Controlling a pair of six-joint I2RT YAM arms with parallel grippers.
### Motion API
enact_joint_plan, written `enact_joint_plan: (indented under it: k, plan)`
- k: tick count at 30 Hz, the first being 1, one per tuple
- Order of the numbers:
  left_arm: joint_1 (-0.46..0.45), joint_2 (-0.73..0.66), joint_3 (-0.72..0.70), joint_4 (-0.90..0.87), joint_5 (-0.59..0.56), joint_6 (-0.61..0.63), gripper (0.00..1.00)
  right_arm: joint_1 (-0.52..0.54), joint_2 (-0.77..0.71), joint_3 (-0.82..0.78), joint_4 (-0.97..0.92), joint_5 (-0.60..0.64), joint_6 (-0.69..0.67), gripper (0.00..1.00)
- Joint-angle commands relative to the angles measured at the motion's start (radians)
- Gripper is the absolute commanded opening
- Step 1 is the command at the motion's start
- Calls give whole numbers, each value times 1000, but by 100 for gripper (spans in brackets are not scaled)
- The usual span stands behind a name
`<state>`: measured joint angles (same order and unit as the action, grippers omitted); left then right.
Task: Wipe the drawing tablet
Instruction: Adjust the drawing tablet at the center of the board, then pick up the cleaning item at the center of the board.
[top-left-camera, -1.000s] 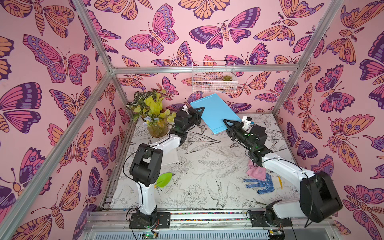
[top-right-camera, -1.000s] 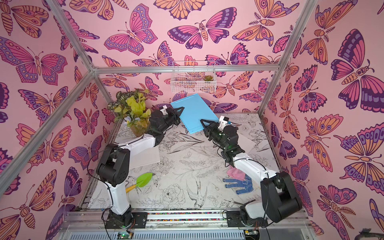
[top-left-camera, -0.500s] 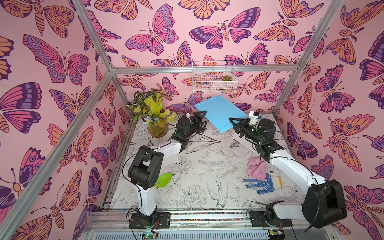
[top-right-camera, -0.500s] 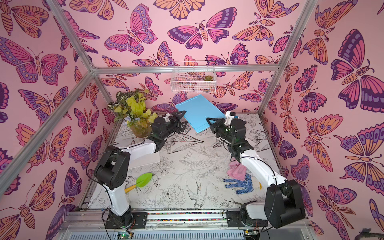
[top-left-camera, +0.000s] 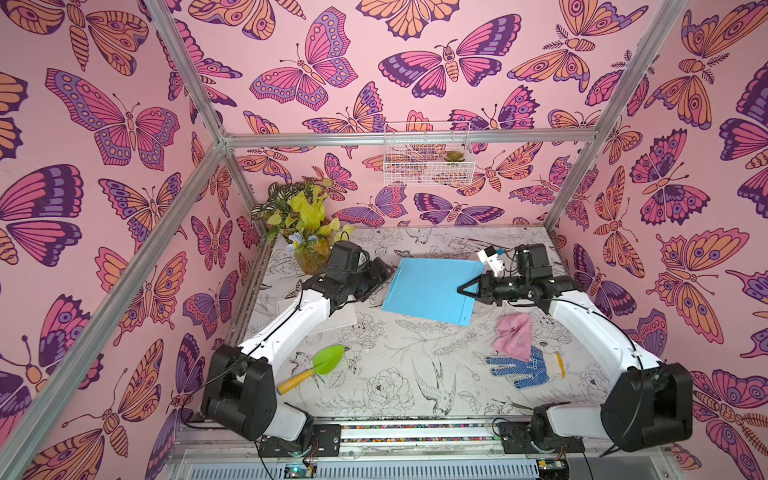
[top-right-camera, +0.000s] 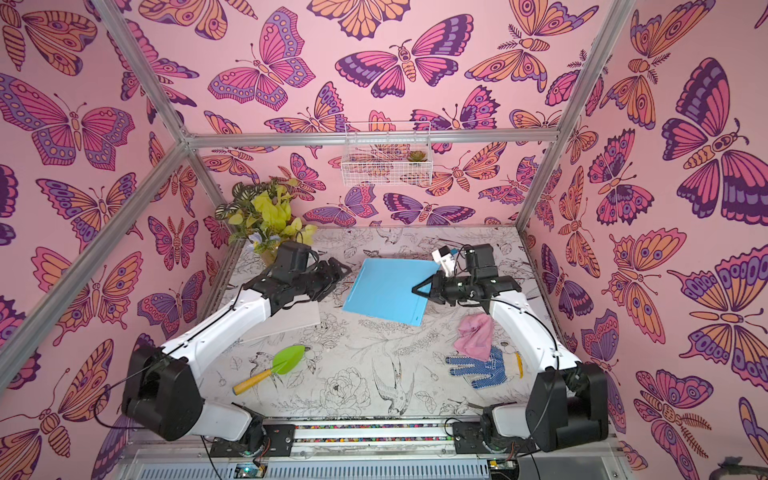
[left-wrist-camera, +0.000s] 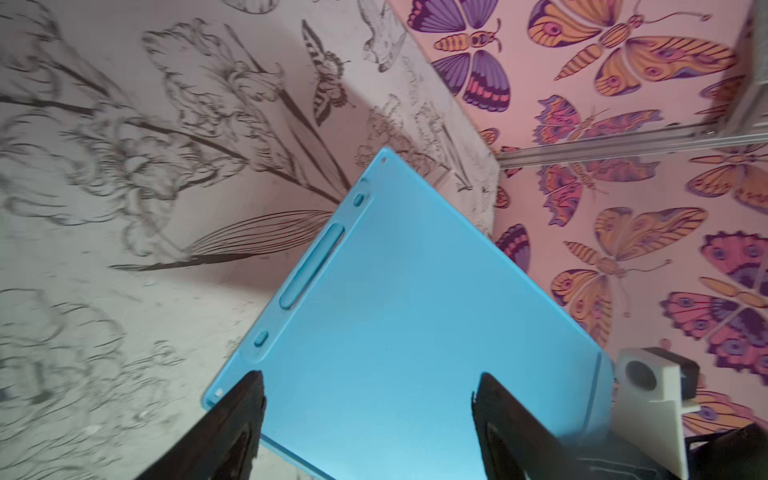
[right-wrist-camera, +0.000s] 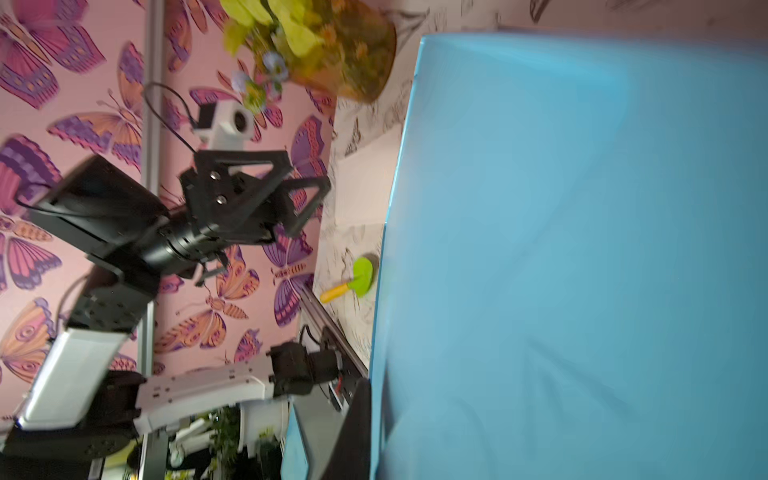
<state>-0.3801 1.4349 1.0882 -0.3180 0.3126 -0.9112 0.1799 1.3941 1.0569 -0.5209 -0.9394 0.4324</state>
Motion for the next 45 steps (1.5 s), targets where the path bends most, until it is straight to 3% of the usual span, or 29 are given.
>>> enact_joint_plan:
  k: [1,6,13,22,28,31,34,38,39,42,45]
  plan:
    - [41,-27,-87,-168,43,195,80,32,77,65,-192,-84,-269,0]
    - [64,-7,-149,-149,130,258,82,113,252,147,-305,-68,-391,0]
    - [75,29,-248,-29,173,245,84,113,382,183,-326,-68,-444,0]
    - [76,138,-308,69,217,222,84,97,524,283,-385,30,-487,40]
    - [75,148,-325,99,221,204,84,42,558,350,-326,190,-408,52]
    - [75,142,-333,101,221,197,84,35,527,378,-299,342,-367,56]
    - [73,115,-335,100,214,183,84,36,414,329,-225,611,-290,60]
    - [60,69,-329,86,191,170,84,38,99,81,-47,1073,-78,63]
    - [54,60,-329,83,184,168,84,44,10,10,-27,1199,-5,68]
    - [42,52,-330,80,180,161,83,45,-204,-195,25,1368,171,77]
    - [30,47,-329,81,179,158,82,36,-301,-304,-9,1405,314,85]
